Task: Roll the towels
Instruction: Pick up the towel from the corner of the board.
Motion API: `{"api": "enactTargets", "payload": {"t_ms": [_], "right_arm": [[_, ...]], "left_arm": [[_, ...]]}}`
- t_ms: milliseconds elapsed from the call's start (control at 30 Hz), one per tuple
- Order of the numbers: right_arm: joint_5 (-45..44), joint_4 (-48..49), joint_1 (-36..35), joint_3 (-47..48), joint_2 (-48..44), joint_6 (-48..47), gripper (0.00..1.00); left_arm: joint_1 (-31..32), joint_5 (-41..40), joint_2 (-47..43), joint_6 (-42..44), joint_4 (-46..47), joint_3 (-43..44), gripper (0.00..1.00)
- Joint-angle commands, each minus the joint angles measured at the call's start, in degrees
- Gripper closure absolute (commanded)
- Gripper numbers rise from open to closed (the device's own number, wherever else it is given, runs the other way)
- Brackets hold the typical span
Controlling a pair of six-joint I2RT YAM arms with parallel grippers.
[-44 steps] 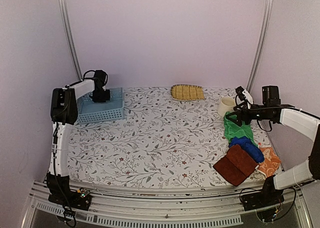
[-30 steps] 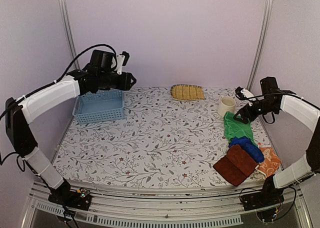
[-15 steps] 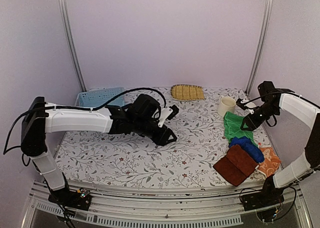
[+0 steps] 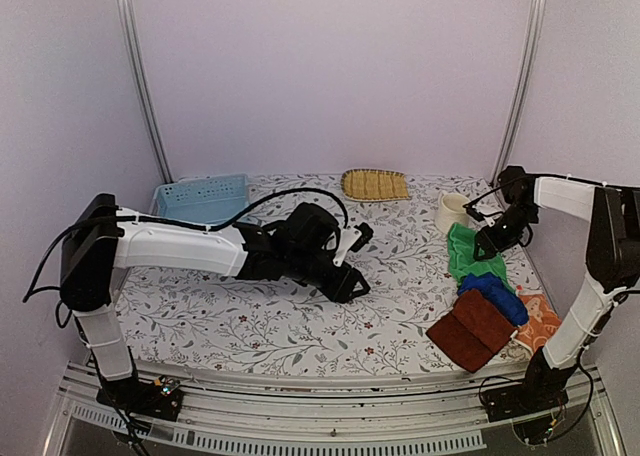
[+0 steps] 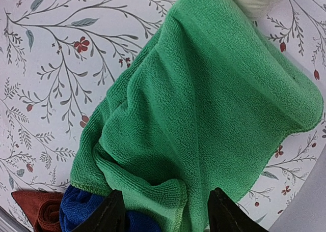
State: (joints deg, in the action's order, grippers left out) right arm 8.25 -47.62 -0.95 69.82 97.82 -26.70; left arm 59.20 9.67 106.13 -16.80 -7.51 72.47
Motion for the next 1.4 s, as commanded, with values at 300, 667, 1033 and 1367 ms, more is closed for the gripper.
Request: {"api": "enactTargets", "payload": {"t_ms": [300, 667, 1033, 1367], "right_arm": [[5.2, -4.0, 3.1, 0.0, 1.9, 3.2, 0.53], [7.0, -3.1, 3.1, -3.1, 2.3, 3.4, 0.58], [9.1, -3.1, 3.0, 2.6, -0.7, 2.0, 0.97], [33.8, -9.9, -2.9, 36.7, -7.8, -3.6, 0.98]], "left_arm": [[0.9, -1.5, 1.0, -0.6, 1.4, -0.1, 0.55], [0.9, -2.4, 0.9, -0.8, 0.8, -0.4, 0.54], [0.8, -5.1, -0.1, -0.7, 0.3, -1.4, 0.55], [-4.7, -17.0, -7.2, -7.4, -1.2, -7.5, 0.54]]}}
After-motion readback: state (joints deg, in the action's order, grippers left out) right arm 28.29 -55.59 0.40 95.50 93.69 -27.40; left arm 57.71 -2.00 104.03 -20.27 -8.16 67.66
